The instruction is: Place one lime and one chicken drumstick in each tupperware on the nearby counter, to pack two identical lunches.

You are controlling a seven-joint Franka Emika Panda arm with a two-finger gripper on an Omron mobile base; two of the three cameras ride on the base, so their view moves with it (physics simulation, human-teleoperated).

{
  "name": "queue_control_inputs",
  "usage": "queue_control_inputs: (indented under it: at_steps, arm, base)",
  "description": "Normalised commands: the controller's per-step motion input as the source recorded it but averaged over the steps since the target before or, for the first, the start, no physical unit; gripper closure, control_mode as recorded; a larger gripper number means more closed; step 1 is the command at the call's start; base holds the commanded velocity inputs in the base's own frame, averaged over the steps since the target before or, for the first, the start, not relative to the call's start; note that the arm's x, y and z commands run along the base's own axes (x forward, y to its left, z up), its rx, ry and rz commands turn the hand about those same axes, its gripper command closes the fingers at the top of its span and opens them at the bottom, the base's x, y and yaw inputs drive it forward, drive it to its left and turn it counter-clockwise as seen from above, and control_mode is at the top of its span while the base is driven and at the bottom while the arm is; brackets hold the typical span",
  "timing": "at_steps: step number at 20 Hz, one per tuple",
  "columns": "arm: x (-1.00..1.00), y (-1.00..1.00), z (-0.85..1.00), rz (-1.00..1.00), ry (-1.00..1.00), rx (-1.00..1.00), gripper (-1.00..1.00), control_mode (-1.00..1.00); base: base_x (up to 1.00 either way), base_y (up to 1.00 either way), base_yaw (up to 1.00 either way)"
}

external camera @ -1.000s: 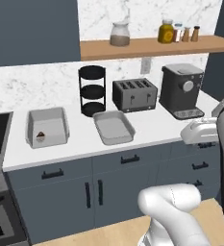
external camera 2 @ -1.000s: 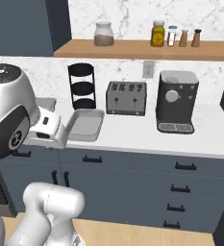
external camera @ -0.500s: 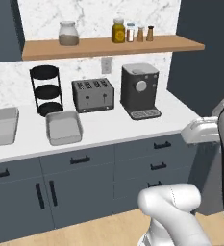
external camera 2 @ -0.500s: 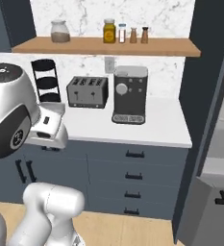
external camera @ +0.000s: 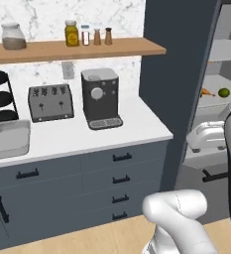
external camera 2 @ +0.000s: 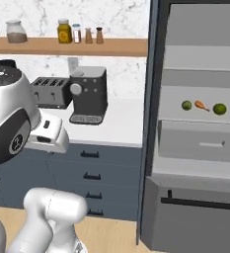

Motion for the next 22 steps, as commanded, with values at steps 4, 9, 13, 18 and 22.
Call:
queue_control_inputs:
  at_steps: [4,9,13,18,22]
  arm:
    - [0.00,0.00,0.00,0.00,0.00,0.00,-1.00,1.00]
    - [0.00,0.00,0.00,0.00,0.00,0.00,-1.00,1.00]
    - [0.00,0.00,0.00,0.00,0.00,0.00,-1.00,1.00]
    - [0.00,0.00,0.00,0.00,0.00,0.00,-1.00,1.00]
    - [0.00,0.00,0.00,0.00,0.00,0.00,-1.00,1.00]
  base:
    - [0.00,-0.90,0.00]
    - [0.17,-0.78,0.00]
    - [0.39,-0.47,0.00]
    - [0.51,-0.25,0.00]
    - [0.08,-0.26,0.00]
